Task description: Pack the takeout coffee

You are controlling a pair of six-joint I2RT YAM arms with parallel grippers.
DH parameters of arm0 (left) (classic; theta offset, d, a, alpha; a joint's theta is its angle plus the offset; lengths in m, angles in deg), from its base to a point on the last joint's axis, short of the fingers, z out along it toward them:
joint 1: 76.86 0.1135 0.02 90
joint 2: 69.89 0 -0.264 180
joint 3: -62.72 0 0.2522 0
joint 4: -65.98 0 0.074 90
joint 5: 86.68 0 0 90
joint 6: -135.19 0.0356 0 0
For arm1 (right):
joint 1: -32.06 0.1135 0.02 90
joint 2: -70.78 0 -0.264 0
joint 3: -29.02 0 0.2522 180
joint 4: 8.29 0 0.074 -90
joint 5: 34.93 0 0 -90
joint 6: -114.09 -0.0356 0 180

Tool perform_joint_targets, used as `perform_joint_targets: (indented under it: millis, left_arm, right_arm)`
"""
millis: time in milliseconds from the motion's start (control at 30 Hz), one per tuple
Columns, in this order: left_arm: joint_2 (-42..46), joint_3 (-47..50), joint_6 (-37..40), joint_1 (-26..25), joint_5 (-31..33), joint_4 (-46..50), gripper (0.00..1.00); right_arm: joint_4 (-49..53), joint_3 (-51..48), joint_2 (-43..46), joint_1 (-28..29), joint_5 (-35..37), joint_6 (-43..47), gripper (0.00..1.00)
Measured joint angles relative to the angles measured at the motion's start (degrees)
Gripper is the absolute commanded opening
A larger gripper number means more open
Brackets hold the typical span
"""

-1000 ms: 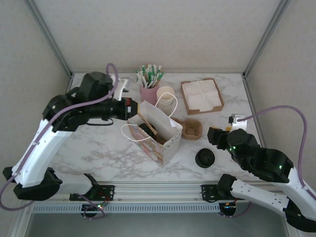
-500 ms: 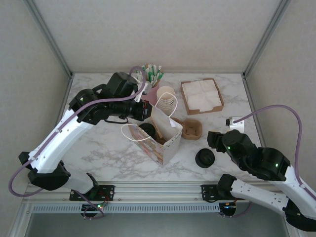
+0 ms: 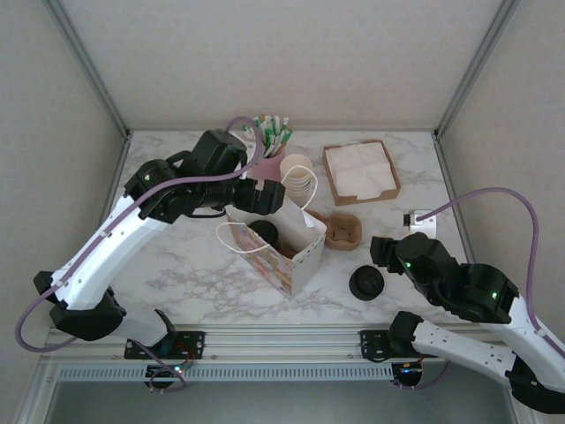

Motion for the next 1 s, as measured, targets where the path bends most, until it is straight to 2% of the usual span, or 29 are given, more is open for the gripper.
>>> perform_joint_targets:
  millis: [200,400,533,767,1000]
  left_arm:
    - [5.3,2.1,0.0,0.0,5.5,-2.2,1.0]
    - [11.6,5.6,-0.4,0.0,11.4,-3.7,0.96]
    - [15.6,8.2,-1.7,0.0,15.7,-4.7,0.93]
    - [25.2,15.7,-4.3,0.0,22.2,-6.2,0.92]
    - [31.6,22.1,-7.5,0.0,26.7,-5.9,0.92]
  right_arm:
    - [0.0,0.1,-2.8,0.0,0.1,1.5,0.78]
    - [-1.4,1.2,-8.2,-0.1,1.8,4.8,0.79]
    - [-4.4,2.4,-11.8,-2.3,1.8,8.9,0.81]
    - [-11.4,7.6,-20.6,-15.0,-5.2,15.9,0.81]
    - [-19.3,12.6,-33.0,-31.3,-18.8,19.0,0.83]
